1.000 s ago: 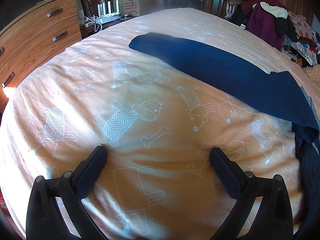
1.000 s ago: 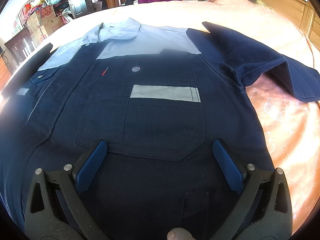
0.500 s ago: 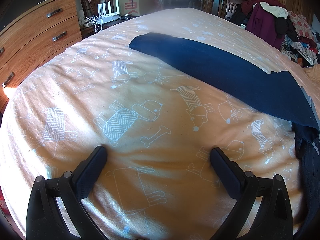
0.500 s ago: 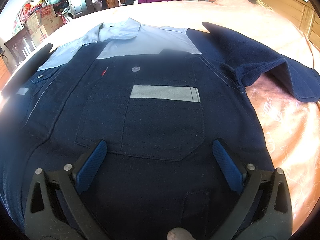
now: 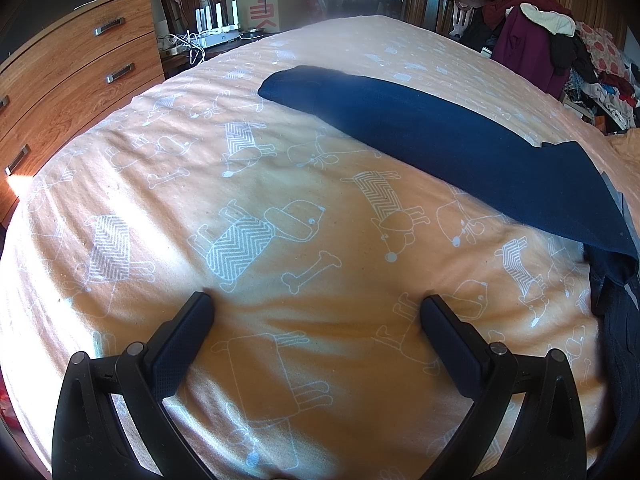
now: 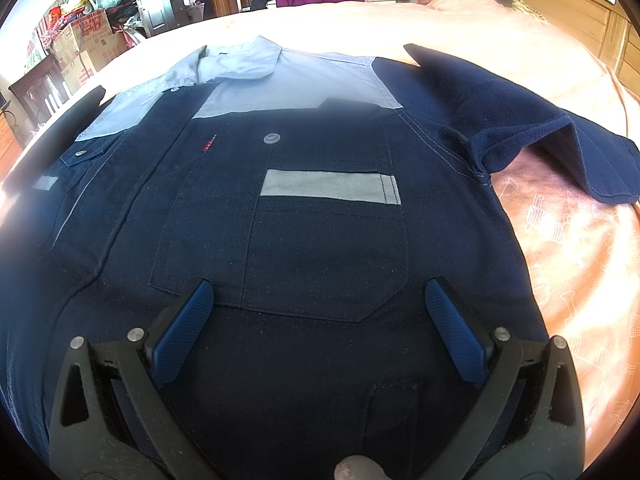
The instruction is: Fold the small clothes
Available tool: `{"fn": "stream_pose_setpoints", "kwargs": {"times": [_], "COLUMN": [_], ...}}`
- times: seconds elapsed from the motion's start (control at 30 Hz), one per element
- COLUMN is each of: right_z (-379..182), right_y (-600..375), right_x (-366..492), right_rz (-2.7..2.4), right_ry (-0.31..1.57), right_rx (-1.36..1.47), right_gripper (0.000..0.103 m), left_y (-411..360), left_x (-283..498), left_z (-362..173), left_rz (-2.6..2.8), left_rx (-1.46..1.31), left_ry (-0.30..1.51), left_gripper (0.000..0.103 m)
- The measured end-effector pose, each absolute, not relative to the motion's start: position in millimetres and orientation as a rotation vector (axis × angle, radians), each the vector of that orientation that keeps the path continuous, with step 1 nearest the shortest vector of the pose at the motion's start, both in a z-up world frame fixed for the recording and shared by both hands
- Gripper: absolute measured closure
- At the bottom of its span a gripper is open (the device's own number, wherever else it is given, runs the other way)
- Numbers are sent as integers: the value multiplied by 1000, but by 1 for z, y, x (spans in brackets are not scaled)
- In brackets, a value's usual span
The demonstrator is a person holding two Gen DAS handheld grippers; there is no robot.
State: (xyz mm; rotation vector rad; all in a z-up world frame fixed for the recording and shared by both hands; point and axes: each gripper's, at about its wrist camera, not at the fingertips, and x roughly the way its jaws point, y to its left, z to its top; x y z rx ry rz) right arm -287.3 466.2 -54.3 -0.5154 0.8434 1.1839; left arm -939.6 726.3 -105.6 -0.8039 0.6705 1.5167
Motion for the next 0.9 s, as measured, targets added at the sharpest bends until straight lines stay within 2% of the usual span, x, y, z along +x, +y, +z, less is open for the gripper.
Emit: {"fn": "stream_pose_setpoints", "kwargs": {"times": [0.9], "right_z": [-54], "right_y": [466], "right_x": [-288], "right_rz": [1186], "right_ry": [844], "right_rx": [-513], "right_gripper": [0], "left_y": [726], "left_x": [-940], "left_z": [-106], "left_rz": [1509], "left_rx": [-803], "left_ry": [660], "left_gripper": [0]}}
